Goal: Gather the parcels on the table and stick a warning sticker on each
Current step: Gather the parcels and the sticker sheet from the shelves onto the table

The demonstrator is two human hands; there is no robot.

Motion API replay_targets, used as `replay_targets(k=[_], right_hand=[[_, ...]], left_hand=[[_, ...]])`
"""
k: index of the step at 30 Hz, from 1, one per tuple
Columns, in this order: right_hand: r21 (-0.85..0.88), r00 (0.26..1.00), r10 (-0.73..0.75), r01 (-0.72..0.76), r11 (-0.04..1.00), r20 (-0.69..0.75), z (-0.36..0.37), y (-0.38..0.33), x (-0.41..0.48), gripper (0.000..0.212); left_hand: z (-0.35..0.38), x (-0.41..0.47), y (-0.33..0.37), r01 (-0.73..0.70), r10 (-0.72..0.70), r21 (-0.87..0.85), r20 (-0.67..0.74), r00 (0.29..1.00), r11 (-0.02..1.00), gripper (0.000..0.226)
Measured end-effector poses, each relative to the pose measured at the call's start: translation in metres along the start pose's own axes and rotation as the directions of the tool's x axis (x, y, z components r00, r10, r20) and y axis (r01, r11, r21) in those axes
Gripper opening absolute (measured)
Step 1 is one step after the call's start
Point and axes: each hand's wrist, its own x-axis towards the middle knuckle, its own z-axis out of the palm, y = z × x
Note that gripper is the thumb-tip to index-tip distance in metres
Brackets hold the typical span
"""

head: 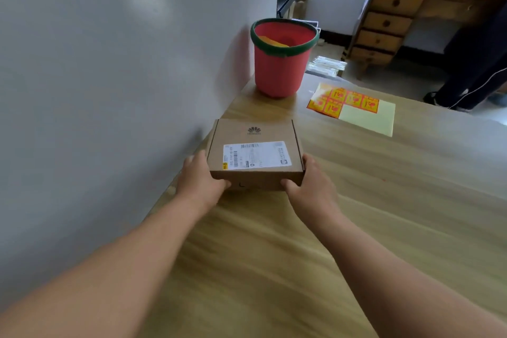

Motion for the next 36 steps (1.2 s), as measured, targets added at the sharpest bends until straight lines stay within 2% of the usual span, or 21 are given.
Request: replay_targets(k=[3,8,10,13,17,20,23,27,36], right_hand=[[-0.022,0.999,0.038,-0.037,0.999,0.012,0.012,0.013,0.019,0.055],[-0.037,0.992,0.095,-0.092,0.995,0.084,0.021,0.023,0.030,0.058],[-0.075,0.991,0.085,-0.077,0.994,0.103,0.019,0.021,0.030,0.059],[-0.269,0.996,0.017,0.007,0.963,0.089,0.014,0.010,0.022,0.068],[-0.427,0.964,-0.212,0.260,0.866,0.158,0.007,-0.029,-0.004,0.068],[-0.470,0.900,-0.343,0.433,0.770,0.268,0.005,-0.066,-0.033,0.064],[-0.465,0.833,-0.431,0.552,0.693,0.347,0.002,-0.105,-0.069,0.062],[-0.401,0.737,-0.544,0.675,0.619,0.402,-0.005,-0.159,-0.137,0.065],[-0.324,0.471,-0.752,0.878,0.351,0.461,-0.017,-0.247,-0.353,0.064]], left_hand=[[0.015,0.022,-0.001,-0.030,0.028,0.063,0.034,0.999,0.998,0.064],[0.014,0.038,-0.008,-0.105,0.053,0.210,0.237,0.970,0.972,0.081],[0.003,0.035,-0.012,-0.154,0.083,0.296,0.240,0.967,0.943,0.083],[-0.024,0.016,-0.016,-0.190,0.124,0.447,0.173,0.977,0.874,0.088],[-0.067,-0.025,-0.020,-0.223,0.200,0.482,0.100,0.975,0.847,0.074],[-0.103,-0.068,-0.024,-0.230,0.238,0.520,0.053,0.970,0.822,0.066],[-0.141,-0.116,-0.034,-0.200,0.230,0.575,0.021,0.973,0.793,0.069],[-0.198,-0.193,-0.054,-0.110,0.183,0.615,-0.057,0.981,0.781,0.073],[-0.321,-0.428,-0.109,0.118,0.131,0.670,-0.309,0.942,0.733,0.073]])
